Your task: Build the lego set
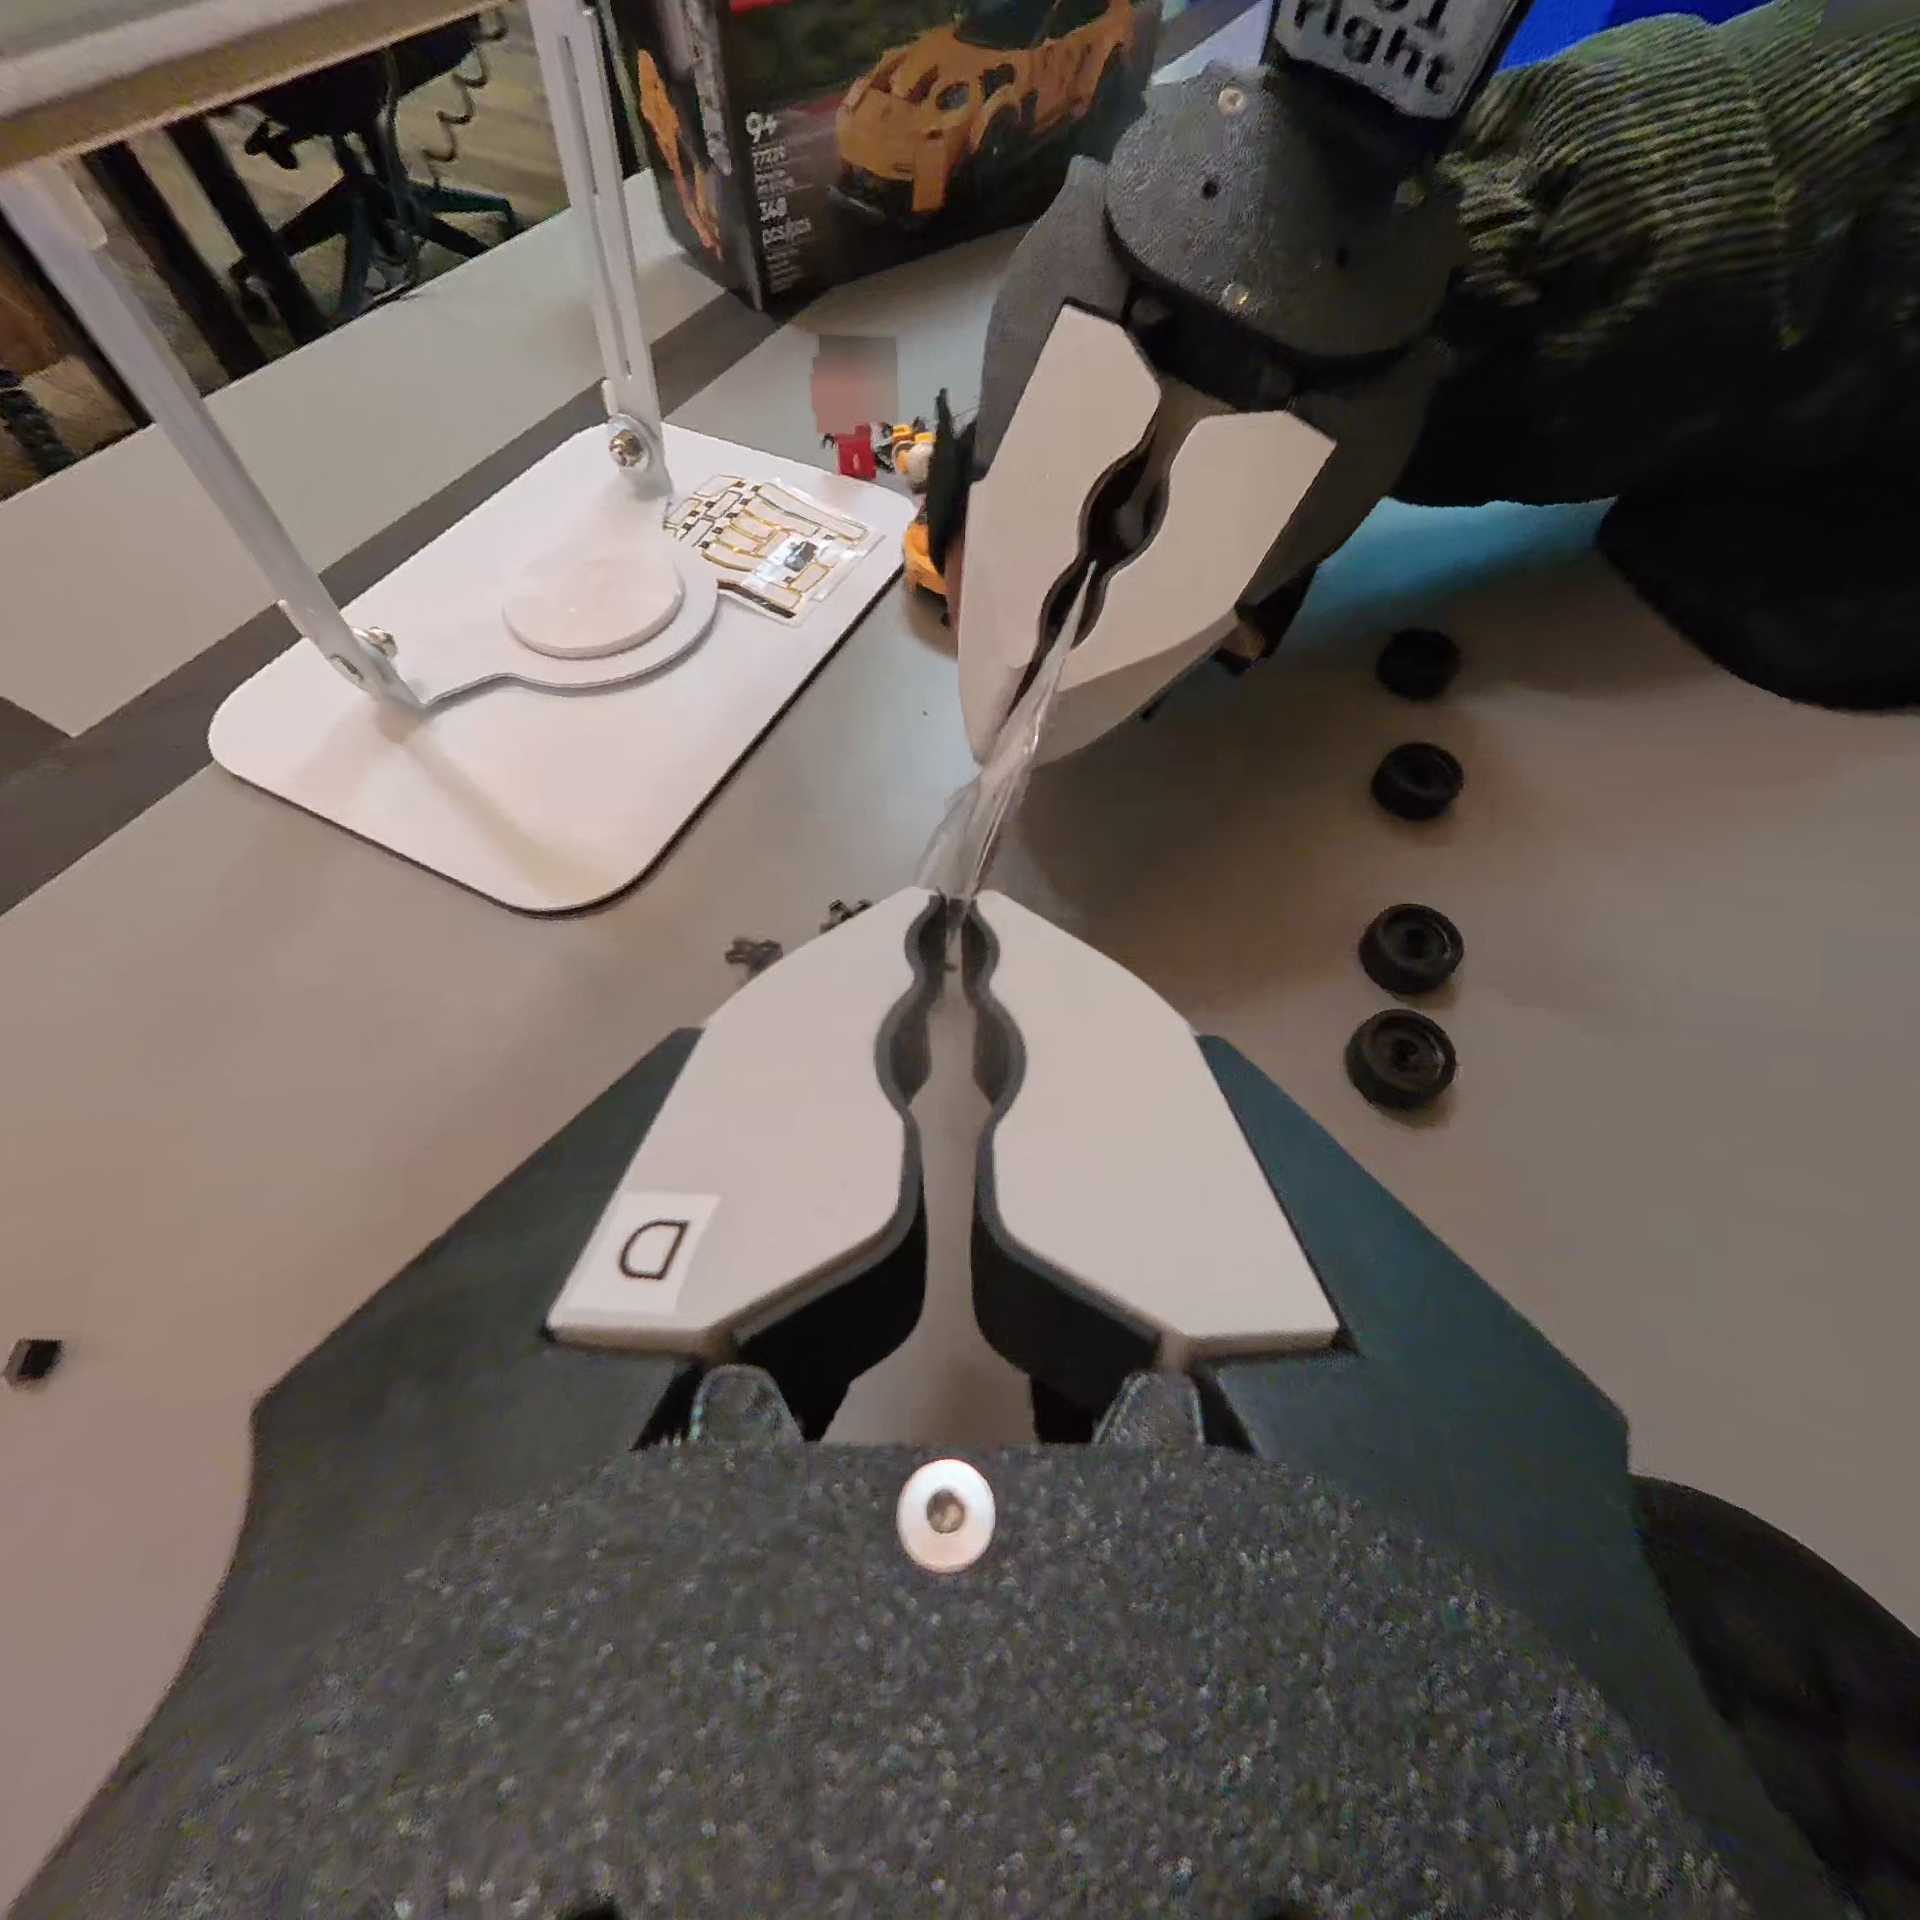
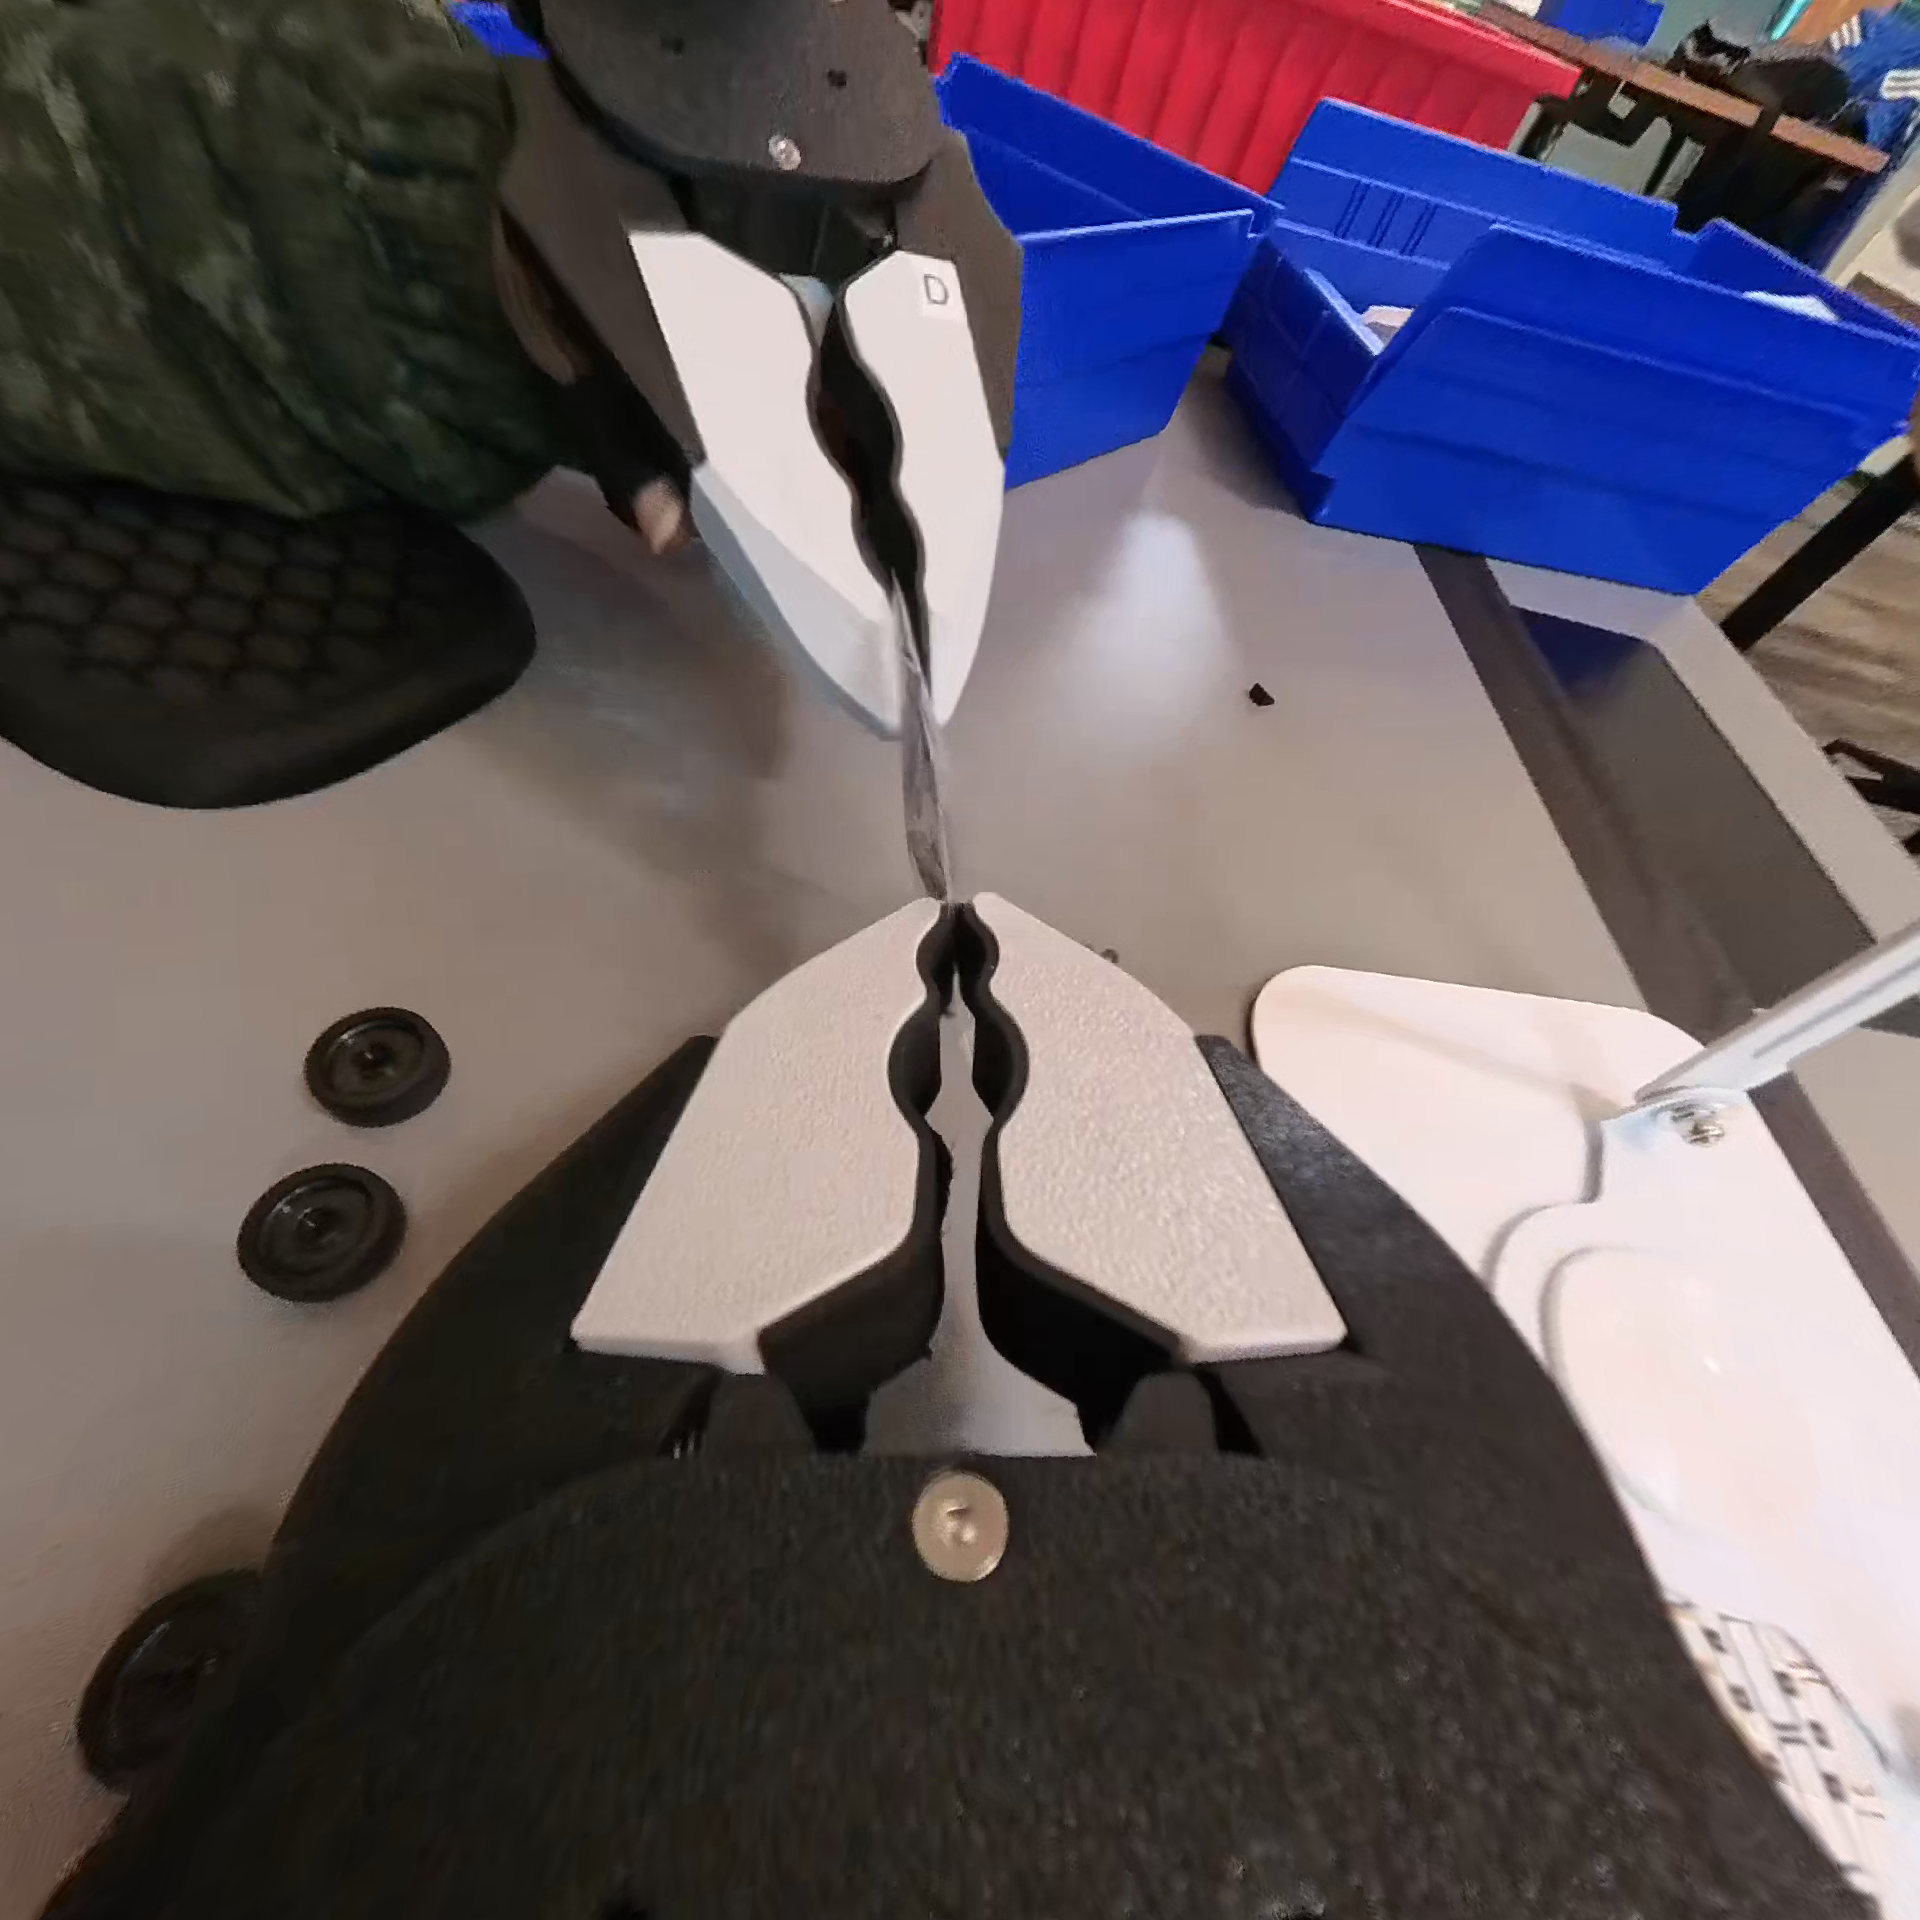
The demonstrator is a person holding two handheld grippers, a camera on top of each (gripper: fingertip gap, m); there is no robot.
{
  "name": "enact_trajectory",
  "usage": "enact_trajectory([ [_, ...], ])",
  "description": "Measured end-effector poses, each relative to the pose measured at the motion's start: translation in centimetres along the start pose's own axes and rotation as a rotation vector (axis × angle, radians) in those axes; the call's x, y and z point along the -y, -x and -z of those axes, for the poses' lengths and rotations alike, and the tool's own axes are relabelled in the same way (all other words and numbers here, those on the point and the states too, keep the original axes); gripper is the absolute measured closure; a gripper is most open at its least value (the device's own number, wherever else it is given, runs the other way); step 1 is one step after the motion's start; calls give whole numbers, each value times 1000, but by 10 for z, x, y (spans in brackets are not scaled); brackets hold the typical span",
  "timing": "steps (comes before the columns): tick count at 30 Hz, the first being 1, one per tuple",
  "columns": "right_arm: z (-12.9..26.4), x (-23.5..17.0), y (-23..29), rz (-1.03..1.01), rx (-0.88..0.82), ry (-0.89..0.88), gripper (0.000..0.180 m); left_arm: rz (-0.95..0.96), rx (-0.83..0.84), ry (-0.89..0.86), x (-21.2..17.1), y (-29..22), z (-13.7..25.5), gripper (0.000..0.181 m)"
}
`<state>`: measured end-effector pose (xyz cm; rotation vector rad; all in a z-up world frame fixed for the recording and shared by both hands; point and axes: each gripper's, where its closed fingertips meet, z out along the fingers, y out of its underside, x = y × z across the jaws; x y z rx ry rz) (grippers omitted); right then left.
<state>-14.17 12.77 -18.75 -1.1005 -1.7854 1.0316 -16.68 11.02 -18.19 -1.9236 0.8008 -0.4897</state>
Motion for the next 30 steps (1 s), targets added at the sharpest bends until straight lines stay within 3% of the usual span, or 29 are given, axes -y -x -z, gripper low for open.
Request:
enact_trajectory([
  [16, 1, -7, -10, -6, -57, 100, 180, 22, 61, 12, -4, 12, -1, 181],
  [30, 7, 7, -11, -38, -68, 85, 180, 69, 72, -51, 7, 17, 8, 178],
])
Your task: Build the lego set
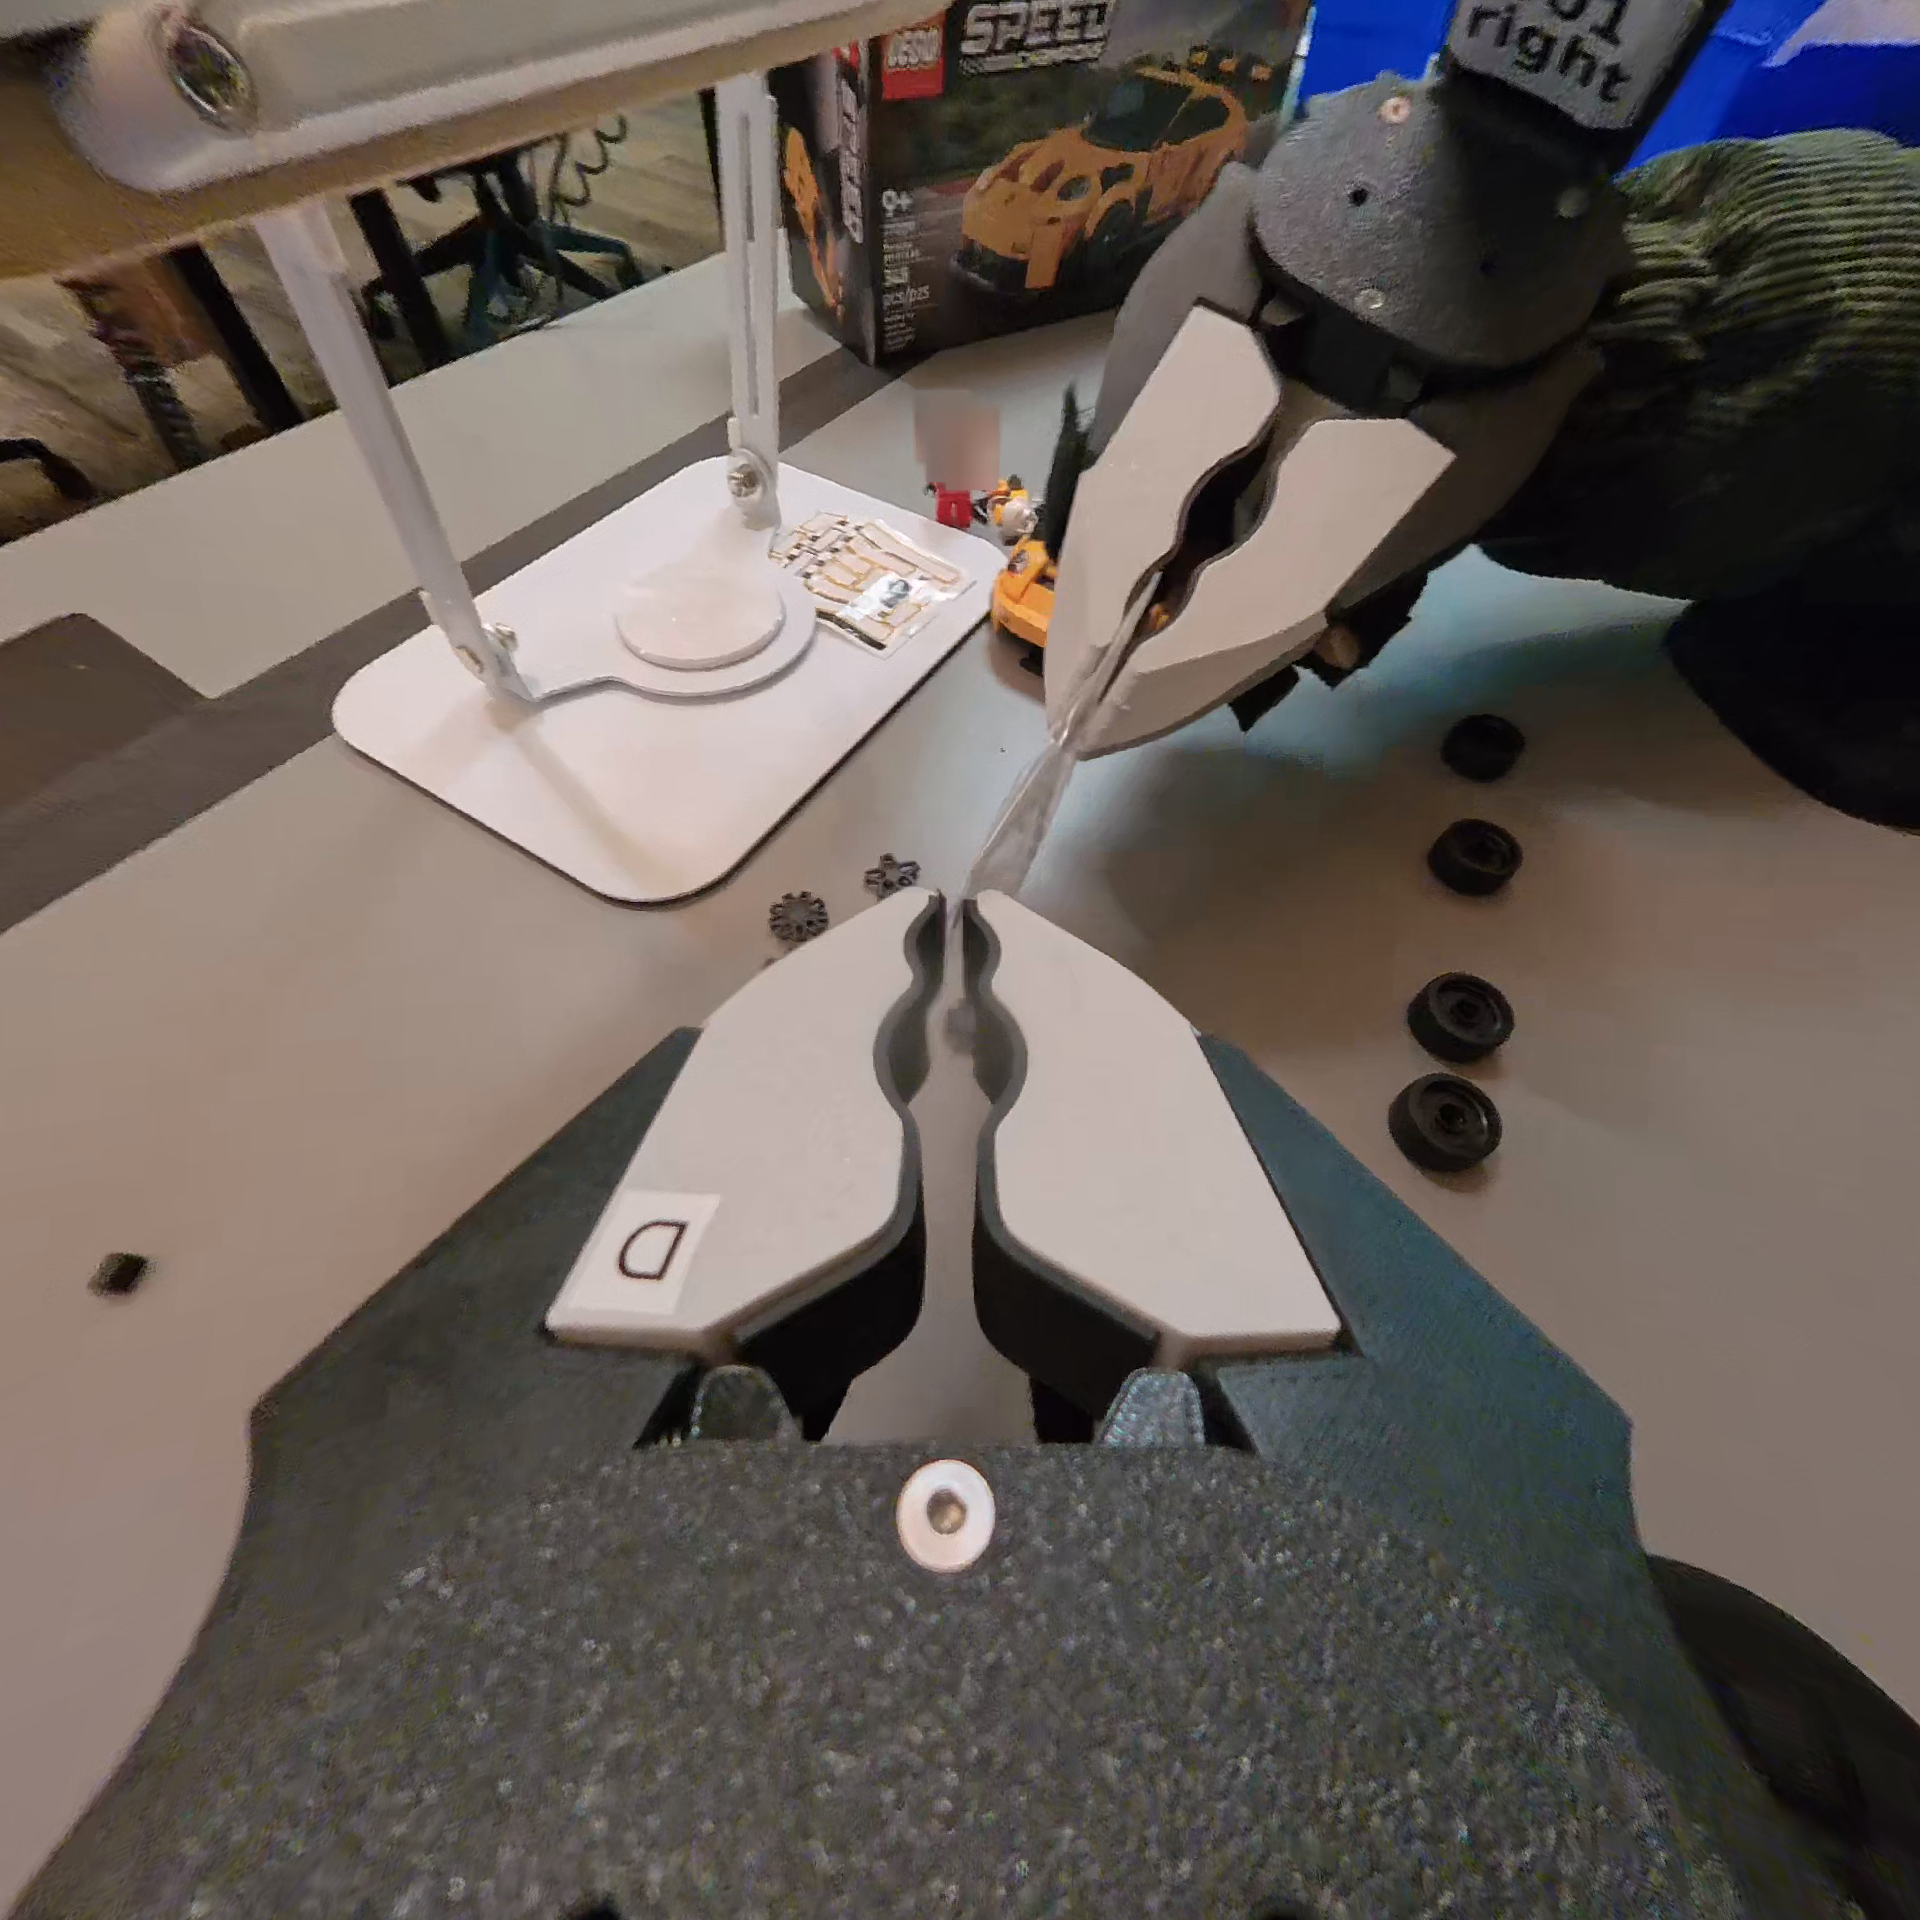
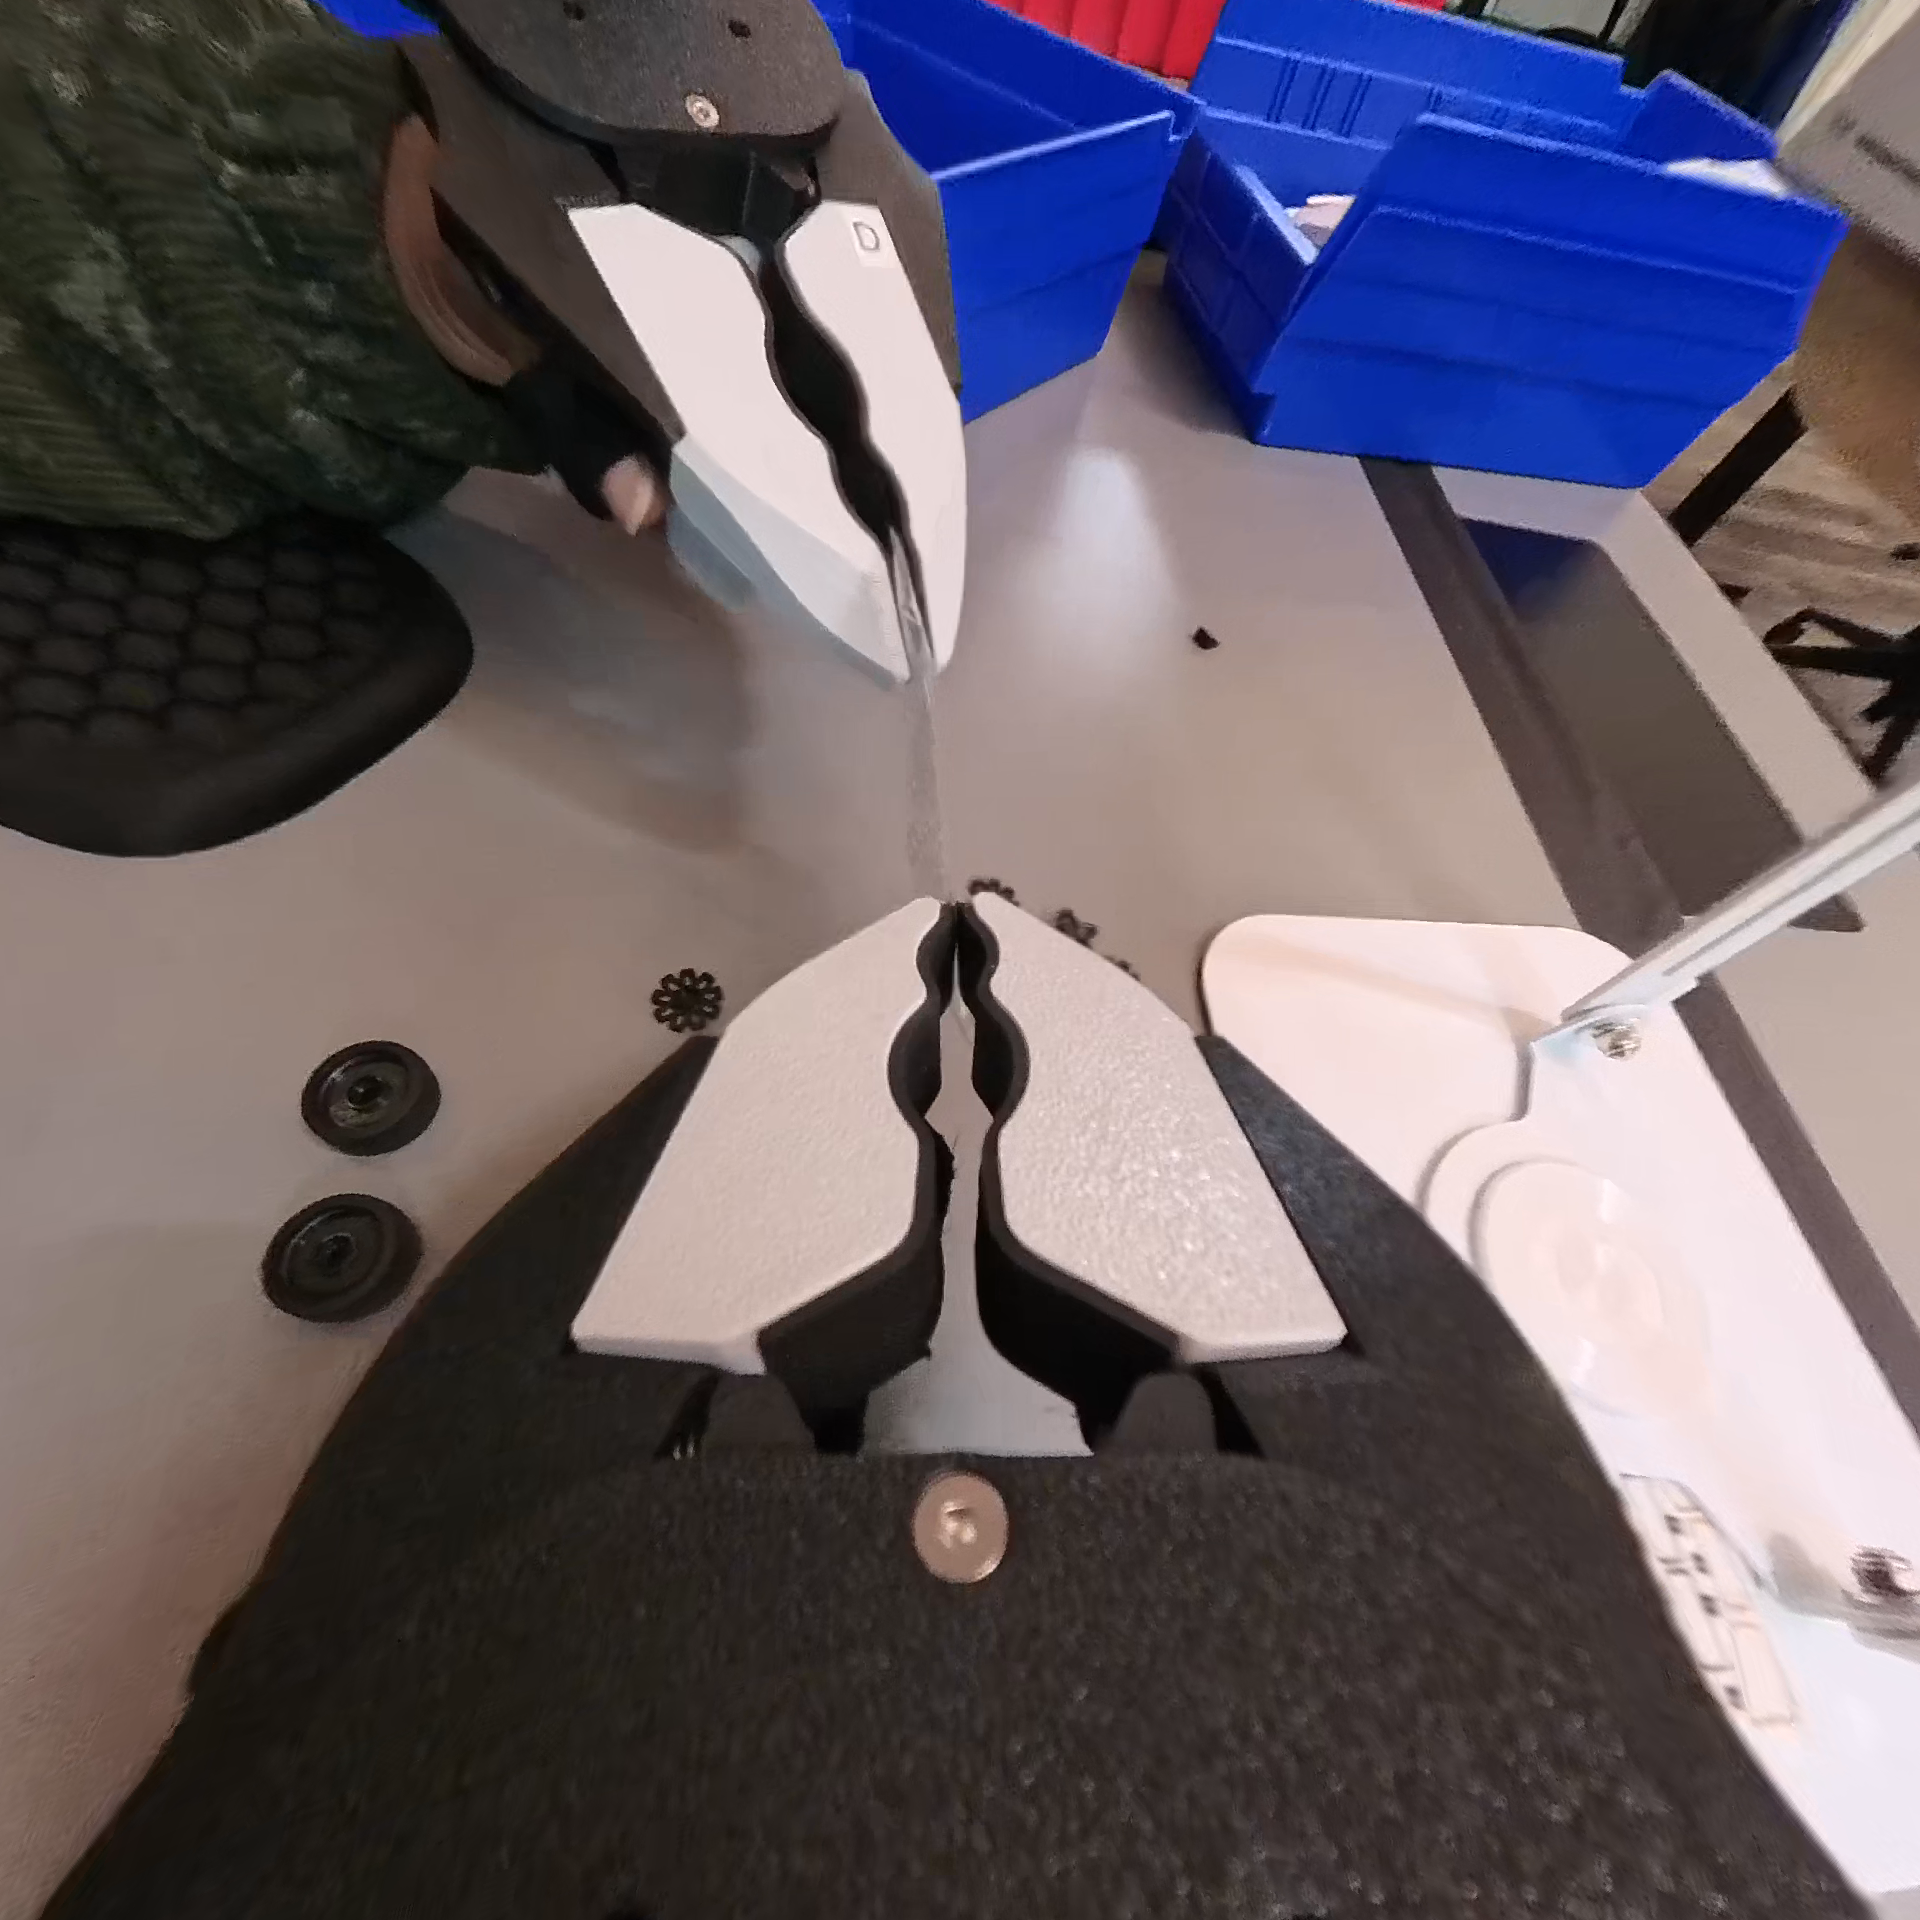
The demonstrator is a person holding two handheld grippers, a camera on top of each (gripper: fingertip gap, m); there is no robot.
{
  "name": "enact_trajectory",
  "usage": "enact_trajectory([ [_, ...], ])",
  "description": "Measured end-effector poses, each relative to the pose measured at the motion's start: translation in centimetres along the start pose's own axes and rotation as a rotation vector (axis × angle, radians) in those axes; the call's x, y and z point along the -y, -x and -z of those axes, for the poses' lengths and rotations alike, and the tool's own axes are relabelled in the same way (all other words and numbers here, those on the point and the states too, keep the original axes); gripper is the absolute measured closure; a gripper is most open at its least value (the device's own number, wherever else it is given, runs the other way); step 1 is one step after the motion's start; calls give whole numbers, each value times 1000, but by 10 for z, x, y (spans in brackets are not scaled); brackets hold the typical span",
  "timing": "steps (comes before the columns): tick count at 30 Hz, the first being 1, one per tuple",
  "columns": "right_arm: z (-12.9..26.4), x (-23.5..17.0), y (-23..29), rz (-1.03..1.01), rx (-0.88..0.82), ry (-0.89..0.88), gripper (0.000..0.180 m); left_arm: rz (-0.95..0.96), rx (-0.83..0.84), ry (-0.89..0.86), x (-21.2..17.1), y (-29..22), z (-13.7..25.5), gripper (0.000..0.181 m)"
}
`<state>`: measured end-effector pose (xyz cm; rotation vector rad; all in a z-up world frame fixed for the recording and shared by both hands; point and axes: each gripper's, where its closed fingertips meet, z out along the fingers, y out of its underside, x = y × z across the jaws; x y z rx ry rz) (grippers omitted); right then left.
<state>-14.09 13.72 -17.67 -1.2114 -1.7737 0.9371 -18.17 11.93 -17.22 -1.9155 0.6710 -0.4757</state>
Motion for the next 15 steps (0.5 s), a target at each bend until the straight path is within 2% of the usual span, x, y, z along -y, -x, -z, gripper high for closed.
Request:
enact_trajectory([
  [4, 3, 7, -8, 156, -105, 31, 180, 19, 49, -109, 23, 7, 16, 155],
  [7, 0, 12, -8, 307, -152, 67, 180, -111, 133, -127, 37, 8, 28, 148],
  [13, -15, 23, -4, 524, -193, 95, 180, -396, 226, 114, 14, 0, 17, 153],
  [14, -17, 25, -3, 532, -186, 92, 180, -431, 249, 137, 12, 0, 15, 161],
  [15, -18, 27, -3, 531, -191, 89, 180, -471, 288, 155, 12, 3, 15, 179],
])
